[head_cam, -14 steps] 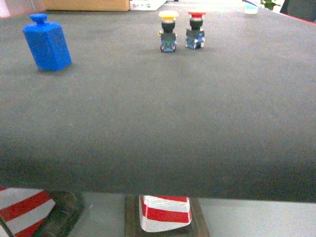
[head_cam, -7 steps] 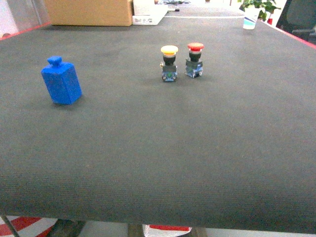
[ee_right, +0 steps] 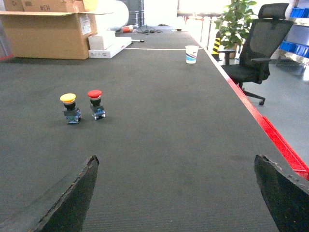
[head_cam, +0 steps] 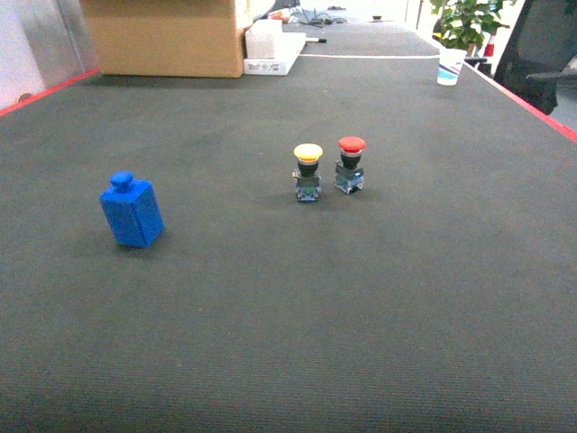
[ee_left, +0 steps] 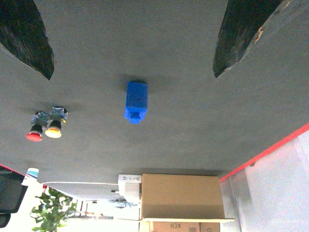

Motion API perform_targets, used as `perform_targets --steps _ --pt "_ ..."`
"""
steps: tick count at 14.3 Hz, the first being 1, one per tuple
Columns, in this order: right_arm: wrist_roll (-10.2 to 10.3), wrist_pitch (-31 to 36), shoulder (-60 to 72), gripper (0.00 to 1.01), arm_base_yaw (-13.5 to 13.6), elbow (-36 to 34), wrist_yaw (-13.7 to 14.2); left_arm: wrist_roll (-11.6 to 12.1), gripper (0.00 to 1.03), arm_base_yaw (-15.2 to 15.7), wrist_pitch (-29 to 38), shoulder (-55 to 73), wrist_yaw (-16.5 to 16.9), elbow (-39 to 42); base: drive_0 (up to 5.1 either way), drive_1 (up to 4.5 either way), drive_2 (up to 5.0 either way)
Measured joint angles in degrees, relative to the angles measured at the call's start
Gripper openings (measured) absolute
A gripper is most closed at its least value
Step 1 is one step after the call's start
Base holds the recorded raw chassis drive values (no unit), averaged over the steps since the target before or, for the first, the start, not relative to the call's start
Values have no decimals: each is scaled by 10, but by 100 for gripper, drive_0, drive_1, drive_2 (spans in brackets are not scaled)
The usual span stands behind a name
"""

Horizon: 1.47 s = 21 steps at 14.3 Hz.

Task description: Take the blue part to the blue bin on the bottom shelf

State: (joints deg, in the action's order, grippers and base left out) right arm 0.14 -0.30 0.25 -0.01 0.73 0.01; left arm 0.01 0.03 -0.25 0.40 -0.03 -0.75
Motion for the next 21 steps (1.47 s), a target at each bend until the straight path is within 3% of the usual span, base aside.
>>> perform_targets --steps 21 --pt "0 0 0 98 0 0 0 0 98 0 0 0 0 0 0 0 0"
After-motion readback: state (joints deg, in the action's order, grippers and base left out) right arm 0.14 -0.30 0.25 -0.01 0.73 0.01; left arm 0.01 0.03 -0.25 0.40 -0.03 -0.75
